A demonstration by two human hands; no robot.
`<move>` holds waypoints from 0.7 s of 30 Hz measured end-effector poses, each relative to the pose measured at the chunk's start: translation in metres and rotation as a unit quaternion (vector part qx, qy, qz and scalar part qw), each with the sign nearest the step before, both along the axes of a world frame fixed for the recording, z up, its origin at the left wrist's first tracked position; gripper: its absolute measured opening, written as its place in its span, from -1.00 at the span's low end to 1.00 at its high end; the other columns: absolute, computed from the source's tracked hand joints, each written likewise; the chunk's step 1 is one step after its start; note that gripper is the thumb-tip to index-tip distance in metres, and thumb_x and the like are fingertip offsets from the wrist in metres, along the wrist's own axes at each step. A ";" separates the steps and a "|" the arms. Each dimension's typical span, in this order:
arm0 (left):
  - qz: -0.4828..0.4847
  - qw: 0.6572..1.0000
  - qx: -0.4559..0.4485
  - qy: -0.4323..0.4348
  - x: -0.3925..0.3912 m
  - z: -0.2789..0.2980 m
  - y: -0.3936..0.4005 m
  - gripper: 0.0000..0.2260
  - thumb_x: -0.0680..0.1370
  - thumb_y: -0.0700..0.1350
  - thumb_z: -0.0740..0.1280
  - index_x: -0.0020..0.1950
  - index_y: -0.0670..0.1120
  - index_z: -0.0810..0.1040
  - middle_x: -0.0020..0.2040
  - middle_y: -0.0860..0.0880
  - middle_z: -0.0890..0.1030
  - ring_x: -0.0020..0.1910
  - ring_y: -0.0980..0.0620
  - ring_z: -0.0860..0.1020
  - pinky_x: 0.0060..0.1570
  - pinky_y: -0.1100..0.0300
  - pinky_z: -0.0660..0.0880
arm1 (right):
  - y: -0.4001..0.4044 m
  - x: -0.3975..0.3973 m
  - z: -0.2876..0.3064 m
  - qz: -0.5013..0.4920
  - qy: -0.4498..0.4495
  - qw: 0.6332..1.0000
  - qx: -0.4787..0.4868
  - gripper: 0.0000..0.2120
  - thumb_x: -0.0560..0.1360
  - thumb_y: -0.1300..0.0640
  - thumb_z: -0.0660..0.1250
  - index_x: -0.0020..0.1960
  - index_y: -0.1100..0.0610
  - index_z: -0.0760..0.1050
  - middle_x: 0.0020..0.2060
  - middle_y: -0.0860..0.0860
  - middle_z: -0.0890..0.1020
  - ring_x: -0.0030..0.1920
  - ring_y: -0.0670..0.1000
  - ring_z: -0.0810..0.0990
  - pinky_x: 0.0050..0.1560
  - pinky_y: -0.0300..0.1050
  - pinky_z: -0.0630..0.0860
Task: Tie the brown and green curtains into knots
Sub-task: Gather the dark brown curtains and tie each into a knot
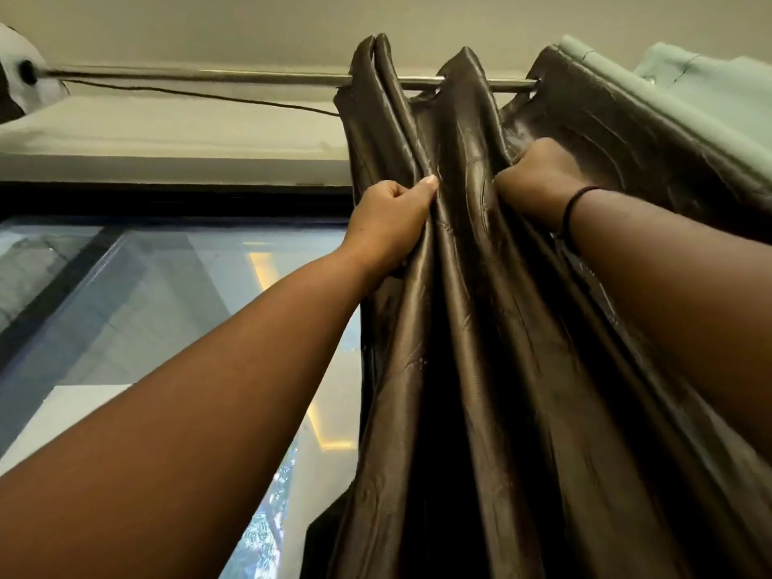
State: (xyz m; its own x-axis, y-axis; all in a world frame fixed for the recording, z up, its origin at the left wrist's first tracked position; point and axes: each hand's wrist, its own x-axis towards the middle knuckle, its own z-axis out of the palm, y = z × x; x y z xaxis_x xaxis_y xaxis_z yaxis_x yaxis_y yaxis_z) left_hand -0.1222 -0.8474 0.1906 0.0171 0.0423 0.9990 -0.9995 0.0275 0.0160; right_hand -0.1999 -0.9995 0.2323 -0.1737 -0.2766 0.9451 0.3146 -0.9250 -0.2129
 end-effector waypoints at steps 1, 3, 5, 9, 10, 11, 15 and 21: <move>-0.014 1.000 0.003 0.000 -0.003 -0.003 0.010 -0.66 0.46 0.21 0.34 -0.28 -0.03 0.40 -0.32 0.00 0.51 -0.32 0.02 0.51 -0.33 0.19 0.41 | 0.016 0.002 0.001 -0.004 0.003 1.000 -0.010 -0.79 0.40 0.09 0.29 -0.05 0.20 0.55 -0.09 0.14 0.59 -0.02 0.16 0.58 -0.13 -0.08 0.41; -0.020 0.999 0.035 0.008 -0.005 -0.012 0.027 -0.63 0.38 0.24 0.41 -0.16 -0.03 0.43 -0.23 -0.01 0.58 -0.30 0.04 0.56 -0.37 0.20 0.46 | 0.048 0.008 0.005 -0.027 0.015 0.999 -0.022 -0.87 0.44 0.10 0.28 -0.12 0.16 0.51 -0.13 0.13 0.57 -0.01 0.16 0.59 -0.11 -0.05 0.44; -0.001 0.995 0.089 0.034 -0.003 -0.019 0.044 -0.63 0.38 0.16 0.44 -0.01 -0.03 0.44 -0.11 -0.05 0.61 -0.20 -0.01 0.62 -0.38 0.15 0.53 | 0.084 0.015 0.012 -0.056 0.024 0.997 -0.052 -0.89 0.50 0.12 0.23 -0.09 0.13 0.50 -0.09 0.13 0.59 0.04 0.15 0.57 -0.08 -0.07 0.42; 0.000 0.996 0.080 0.028 0.006 -0.028 0.089 -0.70 0.32 0.01 0.39 -0.01 0.04 0.40 -0.06 -0.06 0.60 -0.07 -0.10 0.62 -0.17 -0.03 0.59 | 0.172 0.020 0.008 0.010 0.040 0.991 -0.129 -0.72 0.59 0.16 0.09 0.15 0.21 0.51 0.10 0.13 0.59 0.16 0.13 0.53 0.13 -0.03 0.49; -0.008 0.997 0.066 0.025 0.007 -0.029 0.101 -0.71 0.32 -0.01 0.38 -0.02 0.04 0.40 -0.05 -0.06 0.60 -0.06 -0.09 0.61 -0.13 -0.03 0.59 | 0.190 0.021 0.004 0.018 0.051 0.987 -0.148 -0.69 0.60 0.18 0.07 0.23 0.23 0.48 0.20 0.15 0.56 0.22 0.14 0.50 0.19 -0.03 0.45; -0.018 0.998 0.057 0.026 0.007 -0.031 0.114 -0.74 0.33 -0.04 0.37 -0.03 0.03 0.39 -0.05 -0.07 0.59 -0.06 -0.09 0.61 -0.14 0.00 0.57 | 0.202 0.020 0.000 0.054 0.068 0.983 -0.159 -0.68 0.60 0.20 0.07 0.27 0.25 0.45 0.25 0.16 0.52 0.26 0.14 0.47 0.21 -0.05 0.42; -0.015 0.997 0.069 0.039 0.012 -0.035 0.149 -0.79 0.33 -0.04 0.32 -0.07 0.05 0.39 -0.05 -0.11 0.58 -0.06 -0.12 0.60 -0.02 -0.09 0.58 | 0.205 0.008 -0.004 0.160 0.189 0.963 -0.103 -0.68 0.57 0.17 0.20 0.29 0.21 0.42 0.17 0.14 0.54 0.08 0.15 0.56 0.04 0.03 0.51; -0.061 0.988 0.127 0.061 0.002 -0.038 0.144 -0.76 0.47 -0.20 0.24 0.12 0.00 0.39 -0.08 -0.14 0.57 -0.20 -0.09 0.58 -0.34 0.09 0.53 | 0.123 -0.044 -0.011 -0.032 0.096 0.995 0.023 -0.71 0.44 -0.14 0.35 -0.25 0.08 0.53 -0.33 0.03 0.55 -0.45 -0.06 0.45 -0.48 -0.27 0.32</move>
State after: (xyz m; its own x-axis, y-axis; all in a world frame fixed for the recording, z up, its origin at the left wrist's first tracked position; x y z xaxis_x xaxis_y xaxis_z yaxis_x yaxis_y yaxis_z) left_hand -0.1207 -0.7031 0.1524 0.1275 -0.2193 0.9673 -0.9791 0.1282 0.1581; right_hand -0.2441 -0.8767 0.2215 -0.0088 -0.3139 0.9494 0.2054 -0.9298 -0.3055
